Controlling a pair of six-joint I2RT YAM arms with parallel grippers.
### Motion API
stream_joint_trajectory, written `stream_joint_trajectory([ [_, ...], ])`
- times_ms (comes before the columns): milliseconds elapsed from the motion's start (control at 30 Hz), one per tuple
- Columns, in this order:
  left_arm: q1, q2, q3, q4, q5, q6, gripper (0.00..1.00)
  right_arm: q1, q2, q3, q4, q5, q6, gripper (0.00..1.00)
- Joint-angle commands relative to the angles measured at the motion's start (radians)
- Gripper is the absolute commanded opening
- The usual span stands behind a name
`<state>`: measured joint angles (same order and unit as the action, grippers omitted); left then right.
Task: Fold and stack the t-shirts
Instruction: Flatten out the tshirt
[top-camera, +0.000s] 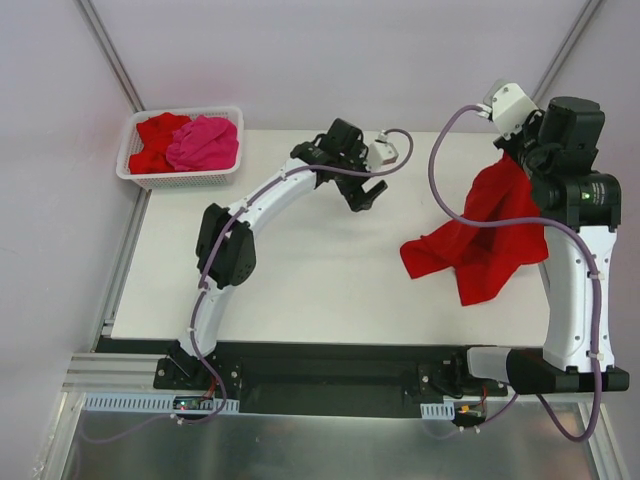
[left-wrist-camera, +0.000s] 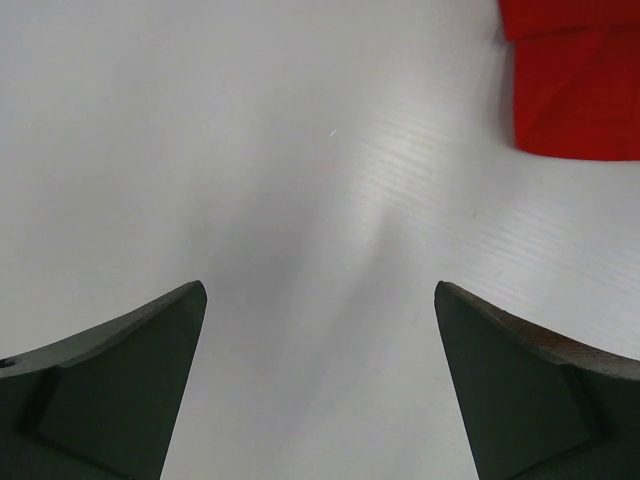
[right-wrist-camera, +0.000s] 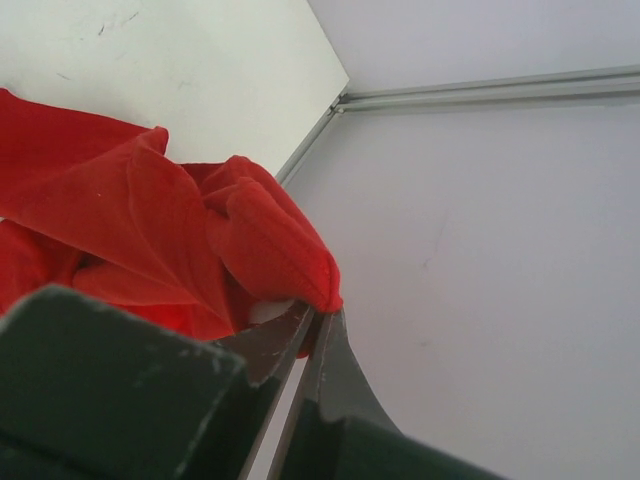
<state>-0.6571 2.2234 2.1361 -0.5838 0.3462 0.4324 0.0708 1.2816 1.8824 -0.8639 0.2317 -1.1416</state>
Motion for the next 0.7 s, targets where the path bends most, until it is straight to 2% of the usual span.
stream_joint_trajectory([
  [0,-0.096,-0.059,-0.079,0.093,0.106,0.018,0.99,0.007,-0.025,-0.015,0.066,0.035,-0.003,0.01],
  [167,-0.220,-0.143,-0.296,0.254,0.036,0.150,0.99,0.009,-0.021,-0.019,0.051,0.035,0.034,0.01],
  [267,-0.259,-0.134,-0.332,0.321,0.013,0.172,0.99,0.011,-0.018,-0.013,0.040,0.047,0.052,0.01],
  [433,-0.291,-0.056,-0.317,0.479,-0.073,0.253,0.99,0.017,-0.031,-0.005,-0.007,0.047,0.071,0.01],
  [567,-0.308,0.008,-0.301,0.620,-0.162,0.376,0.99,0.024,-0.054,-0.022,-0.037,0.060,0.074,0.01],
  [667,-0.317,0.048,-0.305,0.720,-0.177,0.446,0.99,0.029,-0.068,-0.039,-0.046,0.069,0.077,0.01],
])
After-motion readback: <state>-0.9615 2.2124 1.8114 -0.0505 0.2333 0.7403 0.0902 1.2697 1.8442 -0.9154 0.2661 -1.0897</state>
